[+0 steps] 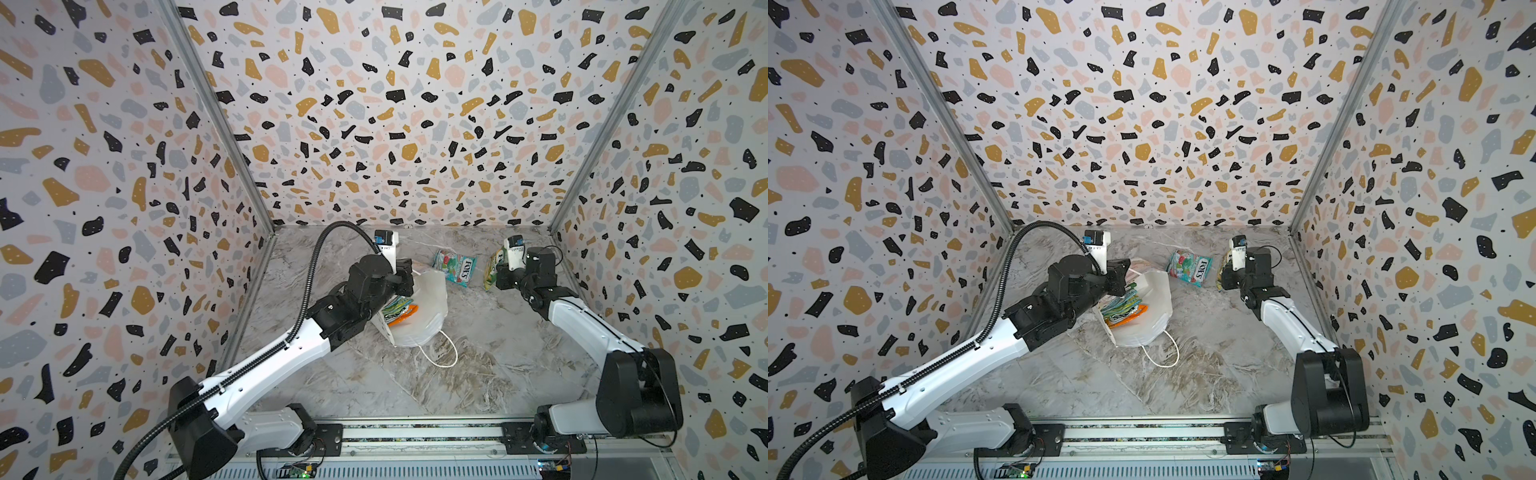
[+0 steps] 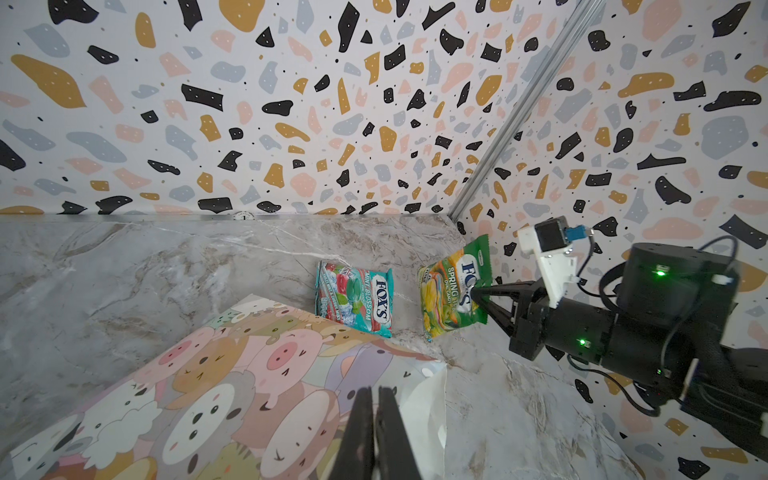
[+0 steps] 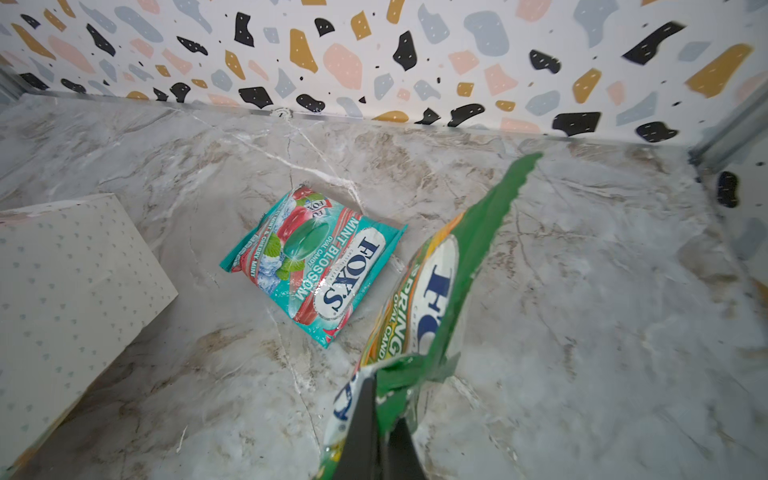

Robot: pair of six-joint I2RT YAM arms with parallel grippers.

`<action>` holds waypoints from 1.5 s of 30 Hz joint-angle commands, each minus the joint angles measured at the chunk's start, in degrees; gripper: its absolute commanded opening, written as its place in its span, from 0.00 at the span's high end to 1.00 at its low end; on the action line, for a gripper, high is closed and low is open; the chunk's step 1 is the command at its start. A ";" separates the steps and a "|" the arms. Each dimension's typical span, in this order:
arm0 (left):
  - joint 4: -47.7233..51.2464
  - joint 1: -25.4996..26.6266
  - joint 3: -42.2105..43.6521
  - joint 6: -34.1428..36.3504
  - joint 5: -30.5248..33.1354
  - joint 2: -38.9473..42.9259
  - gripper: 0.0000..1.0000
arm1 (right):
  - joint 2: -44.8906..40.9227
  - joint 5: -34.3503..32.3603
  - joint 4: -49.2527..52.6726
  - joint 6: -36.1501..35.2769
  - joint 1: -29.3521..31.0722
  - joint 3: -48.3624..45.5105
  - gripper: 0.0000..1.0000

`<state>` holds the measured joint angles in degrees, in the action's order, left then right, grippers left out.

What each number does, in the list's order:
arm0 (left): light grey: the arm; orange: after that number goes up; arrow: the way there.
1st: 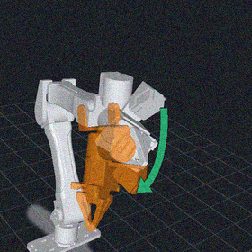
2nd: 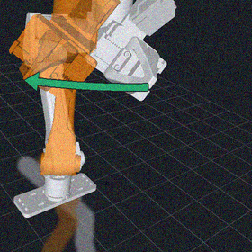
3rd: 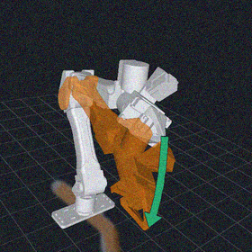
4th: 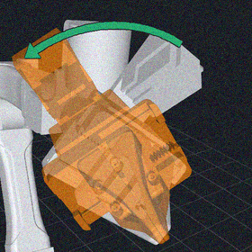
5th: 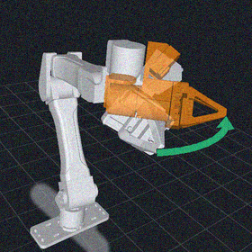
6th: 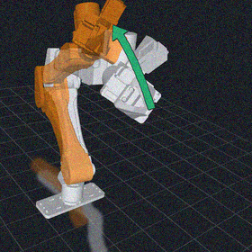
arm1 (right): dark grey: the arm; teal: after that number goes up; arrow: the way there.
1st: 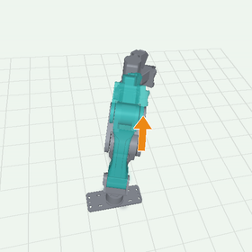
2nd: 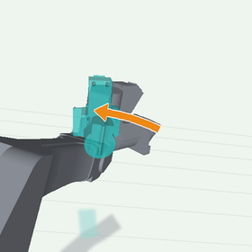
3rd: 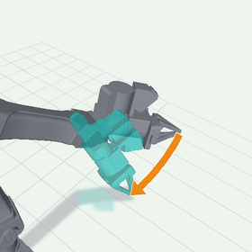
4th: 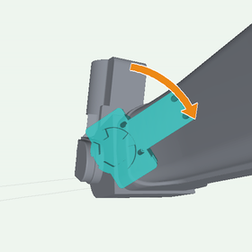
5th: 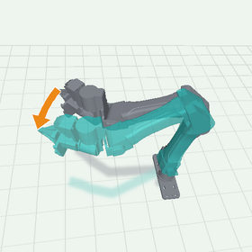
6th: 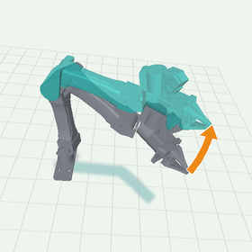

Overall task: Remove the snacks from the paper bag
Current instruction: 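Carry the green pack beside the teal pack and lower it onto the table, then open the right gripper to release the green pack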

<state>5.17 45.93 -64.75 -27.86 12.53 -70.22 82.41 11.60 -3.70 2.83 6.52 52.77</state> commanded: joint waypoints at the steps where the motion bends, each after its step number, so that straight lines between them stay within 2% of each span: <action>1: -1.77 0.15 -0.20 0.78 0.51 0.08 1.00 | 0.92 8.09 -6.91 2.19 -1.00 4.00 1.00; 7: -1.74 0.14 -0.19 0.70 0.52 -0.01 1.00 | 4.41 12.67 -9.96 4.57 -3.88 1.97 1.00; 12: -1.65 0.12 -0.16 0.70 0.47 -0.05 1.00 | 7.25 12.48 -10.85 3.67 -6.43 -0.63 1.00; 18: -1.46 0.20 -0.20 0.69 0.36 -0.01 1.00 | 11.68 9.79 -7.84 -0.27 -8.71 -0.71 1.00; 23: -1.33 0.18 -0.35 0.61 0.38 -0.10 1.00 | 12.33 5.42 -7.54 -0.73 -9.56 -1.43 1.00; 32: -1.04 0.14 -0.06 0.54 0.55 0.25 1.00 | 14.29 5.55 -6.84 -1.21 -9.60 0.38 0.97; 36: -1.04 0.15 0.01 0.52 0.59 0.39 1.00 | 14.49 4.56 -6.23 -0.95 -9.60 0.99 0.87; 39: -1.13 0.17 0.06 0.35 0.40 0.34 1.00 | 14.33 3.49 -6.04 -0.29 -9.59 1.02 0.67; 45: -1.24 0.18 0.15 0.10 0.26 0.34 1.00 | 12.96 -0.77 -4.64 2.48 -9.60 0.80 0.42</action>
<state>5.91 45.93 -64.75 -27.86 12.51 -70.22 97.12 13.89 -10.28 3.53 -2.96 51.83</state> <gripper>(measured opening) 0.047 0.566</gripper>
